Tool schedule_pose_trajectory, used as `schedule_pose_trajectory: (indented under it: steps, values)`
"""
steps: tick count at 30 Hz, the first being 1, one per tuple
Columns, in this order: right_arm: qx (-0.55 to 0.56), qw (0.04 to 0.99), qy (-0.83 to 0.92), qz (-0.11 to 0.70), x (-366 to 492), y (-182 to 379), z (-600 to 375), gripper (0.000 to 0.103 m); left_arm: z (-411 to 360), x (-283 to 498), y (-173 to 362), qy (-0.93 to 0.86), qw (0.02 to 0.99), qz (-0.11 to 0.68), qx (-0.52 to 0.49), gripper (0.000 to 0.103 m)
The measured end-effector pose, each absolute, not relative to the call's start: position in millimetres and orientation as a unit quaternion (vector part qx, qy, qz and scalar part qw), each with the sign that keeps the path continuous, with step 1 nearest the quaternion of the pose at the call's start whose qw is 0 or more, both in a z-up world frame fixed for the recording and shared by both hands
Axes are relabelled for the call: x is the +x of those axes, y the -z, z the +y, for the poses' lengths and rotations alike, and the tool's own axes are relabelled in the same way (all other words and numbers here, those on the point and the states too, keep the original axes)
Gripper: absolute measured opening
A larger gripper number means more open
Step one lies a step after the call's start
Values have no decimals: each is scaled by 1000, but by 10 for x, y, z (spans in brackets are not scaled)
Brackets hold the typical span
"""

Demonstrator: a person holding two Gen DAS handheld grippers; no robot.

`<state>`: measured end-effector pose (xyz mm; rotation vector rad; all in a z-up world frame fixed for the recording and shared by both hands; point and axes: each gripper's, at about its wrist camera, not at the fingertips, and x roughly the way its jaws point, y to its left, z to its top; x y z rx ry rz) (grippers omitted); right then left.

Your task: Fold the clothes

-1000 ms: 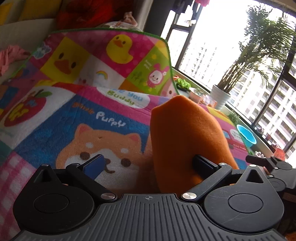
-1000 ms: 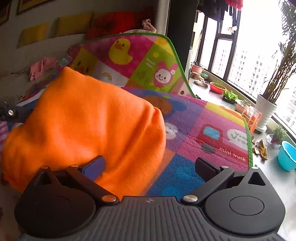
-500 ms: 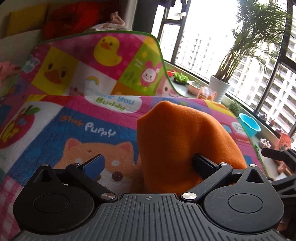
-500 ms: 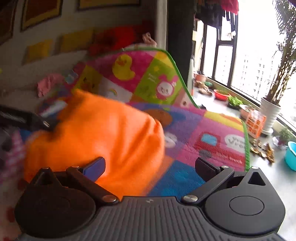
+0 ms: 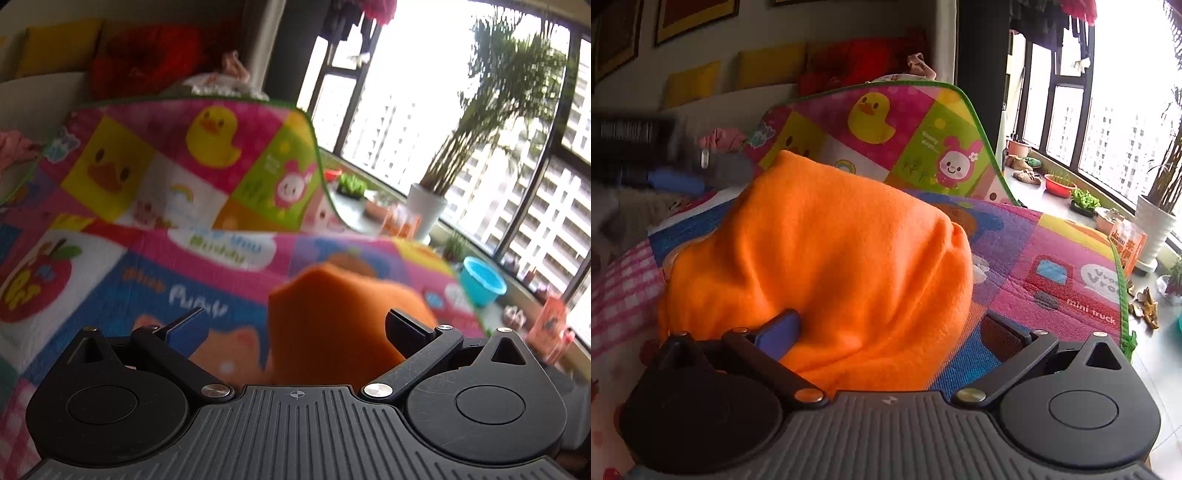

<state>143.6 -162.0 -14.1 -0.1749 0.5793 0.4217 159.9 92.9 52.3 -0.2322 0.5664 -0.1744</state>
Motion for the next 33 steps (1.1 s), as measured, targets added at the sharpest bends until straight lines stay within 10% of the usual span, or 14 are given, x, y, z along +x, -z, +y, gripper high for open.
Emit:
schedule_pose_trajectory:
  steps: [33]
  values:
    - [-42, 918, -244, 310, 1284, 225, -1615, 103, 773, 1413, -362, 134, 924, 335, -128, 103]
